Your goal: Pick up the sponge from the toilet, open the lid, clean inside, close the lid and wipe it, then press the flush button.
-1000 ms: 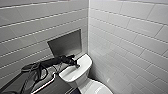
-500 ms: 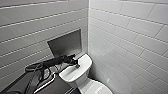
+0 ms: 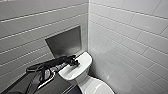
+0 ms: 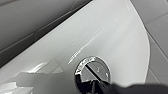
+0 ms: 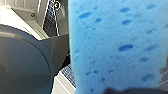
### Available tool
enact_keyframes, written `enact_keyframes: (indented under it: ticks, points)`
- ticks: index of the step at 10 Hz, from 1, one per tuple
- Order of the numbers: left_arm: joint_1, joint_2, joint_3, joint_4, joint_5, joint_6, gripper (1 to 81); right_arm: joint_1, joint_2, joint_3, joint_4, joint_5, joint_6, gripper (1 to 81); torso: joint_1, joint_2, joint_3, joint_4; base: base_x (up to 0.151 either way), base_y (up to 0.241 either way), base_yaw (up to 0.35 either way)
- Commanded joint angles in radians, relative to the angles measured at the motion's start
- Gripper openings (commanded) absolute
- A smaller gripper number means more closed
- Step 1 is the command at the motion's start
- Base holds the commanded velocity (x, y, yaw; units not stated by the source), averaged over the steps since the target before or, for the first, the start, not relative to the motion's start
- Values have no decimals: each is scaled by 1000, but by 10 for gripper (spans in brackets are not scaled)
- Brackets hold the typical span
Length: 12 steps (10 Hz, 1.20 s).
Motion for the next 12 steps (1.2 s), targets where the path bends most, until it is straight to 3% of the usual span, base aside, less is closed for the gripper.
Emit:
enact_keyframes:
  ticks: [1,5,9,12]
  points:
    - [-146,13,-6,21,13,2,10,-2,-13,33,14,-86,0,10,0,0,0,0,0,0,0]
    - [-94,61,-81,89,12,2,10,-5,-6,28,11,-86,0,10,0,0,0,0,0,0,0]
    - [-113,61,-78,81,15,0,10,-7,7,19,8,-86,-1,10,-1,0,0,0,0,0,0]
    - [-198,-21,88,19,21,-5,10,-7,13,11,8,-86,-1,10,-1,0,0,0,0,0,0]
